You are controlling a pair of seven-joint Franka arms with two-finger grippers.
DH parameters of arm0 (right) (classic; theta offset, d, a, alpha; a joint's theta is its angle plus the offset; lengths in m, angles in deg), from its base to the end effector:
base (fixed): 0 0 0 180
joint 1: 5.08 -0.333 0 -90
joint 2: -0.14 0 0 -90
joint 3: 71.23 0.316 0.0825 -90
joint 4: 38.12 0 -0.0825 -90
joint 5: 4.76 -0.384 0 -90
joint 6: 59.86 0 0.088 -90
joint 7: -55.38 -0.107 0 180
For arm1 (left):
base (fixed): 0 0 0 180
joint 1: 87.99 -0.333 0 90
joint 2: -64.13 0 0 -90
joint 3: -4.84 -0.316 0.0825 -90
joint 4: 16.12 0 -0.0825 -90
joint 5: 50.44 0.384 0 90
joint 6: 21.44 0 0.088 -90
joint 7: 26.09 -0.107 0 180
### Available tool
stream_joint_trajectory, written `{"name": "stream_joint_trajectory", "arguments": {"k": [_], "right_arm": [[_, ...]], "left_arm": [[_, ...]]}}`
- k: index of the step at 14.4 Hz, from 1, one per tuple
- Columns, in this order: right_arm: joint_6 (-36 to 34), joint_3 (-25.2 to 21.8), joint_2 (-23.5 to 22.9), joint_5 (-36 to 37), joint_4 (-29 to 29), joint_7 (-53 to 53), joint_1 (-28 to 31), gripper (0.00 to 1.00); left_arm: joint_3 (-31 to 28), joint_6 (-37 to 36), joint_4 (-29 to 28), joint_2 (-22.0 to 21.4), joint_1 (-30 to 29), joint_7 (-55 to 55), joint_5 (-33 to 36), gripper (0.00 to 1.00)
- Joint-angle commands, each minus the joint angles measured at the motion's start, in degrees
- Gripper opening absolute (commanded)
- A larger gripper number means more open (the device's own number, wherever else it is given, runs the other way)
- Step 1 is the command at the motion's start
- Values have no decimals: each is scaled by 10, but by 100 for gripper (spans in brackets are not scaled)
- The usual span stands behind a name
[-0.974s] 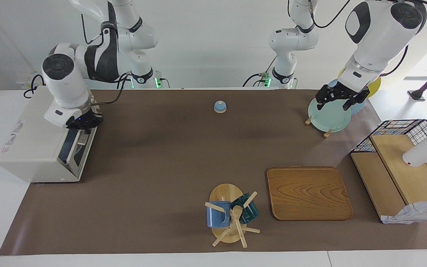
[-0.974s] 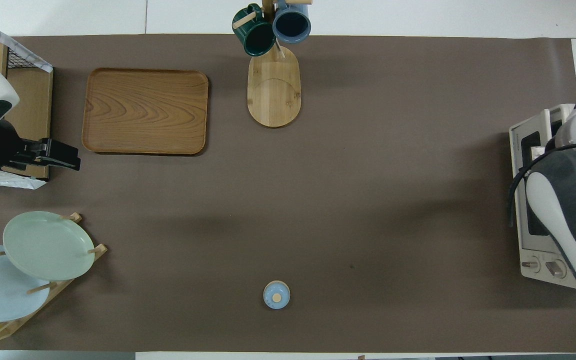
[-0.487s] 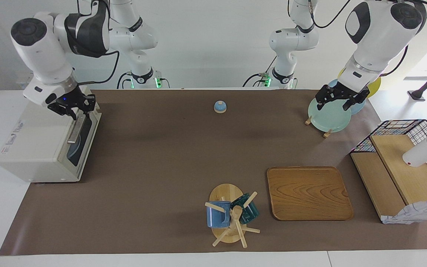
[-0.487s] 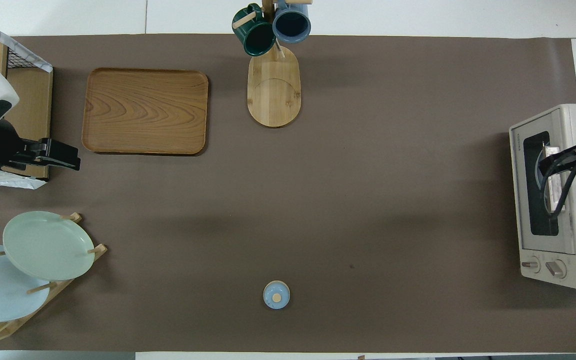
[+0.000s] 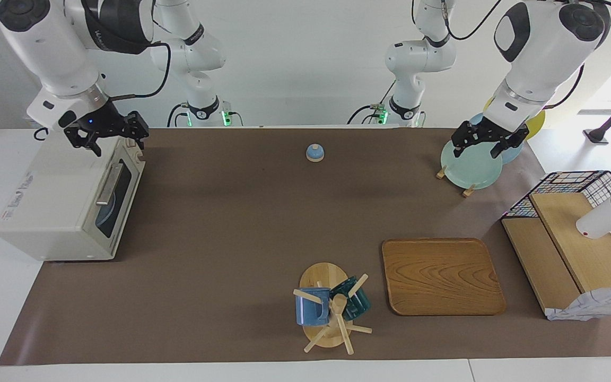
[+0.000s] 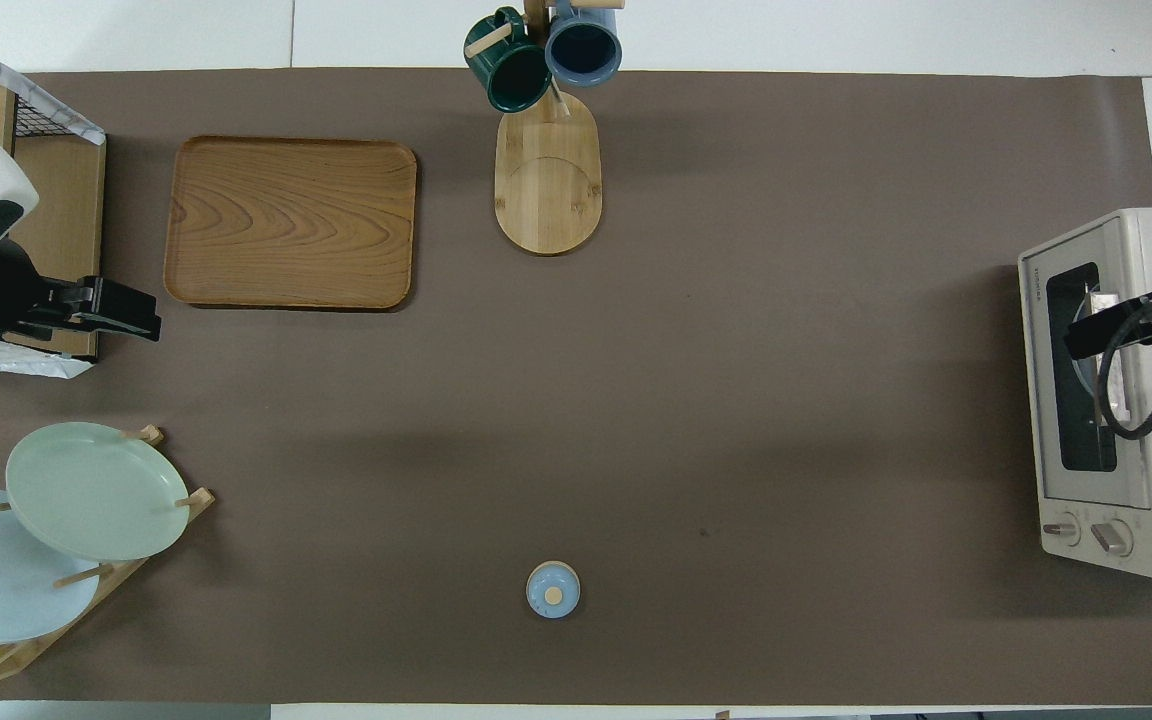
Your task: Put eggplant into oven
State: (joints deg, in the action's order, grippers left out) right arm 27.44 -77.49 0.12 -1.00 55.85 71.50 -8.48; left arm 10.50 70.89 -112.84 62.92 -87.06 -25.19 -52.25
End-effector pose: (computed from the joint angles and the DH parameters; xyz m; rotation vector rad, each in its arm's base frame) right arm 0.5453 -0.0345 0.5883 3.0691 0.3579 -0.1949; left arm 0.5439 -0.0666 0.5842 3.1109 -0.1511 -0.0894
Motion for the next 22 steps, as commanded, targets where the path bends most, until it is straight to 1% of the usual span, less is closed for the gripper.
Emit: {"name": "stream_joint_trajectory", "arguments": {"k": [1, 2, 6, 8, 11, 14, 22], "right_arm": [[-10, -1, 14, -13, 12, -12, -12, 100], [-8, 0, 27, -13, 25, -13, -15, 100], [-1, -1, 30, -11, 31, -13, -13, 100], [-1, -1, 41, -10, 43, -14, -12, 100], [1, -2, 34, -12, 36, -14, -10, 100], [-5, -1, 34, -11, 27, -49, -16, 100], [-1, -8, 32, -26, 17, -54, -6, 100]], "left_arm": [[2, -5, 2, -3, -5, 4, -2, 100], [2, -5, 2, -3, -6, 4, -3, 100], [2, -5, 2, -3, -6, 4, -2, 100], [2, -5, 2, -3, -6, 4, -2, 100], [2, -5, 2, -3, -6, 4, -2, 100], [2, -5, 2, -3, -6, 4, -2, 100], [2, -5, 2, -3, -6, 4, -3, 100]]}}
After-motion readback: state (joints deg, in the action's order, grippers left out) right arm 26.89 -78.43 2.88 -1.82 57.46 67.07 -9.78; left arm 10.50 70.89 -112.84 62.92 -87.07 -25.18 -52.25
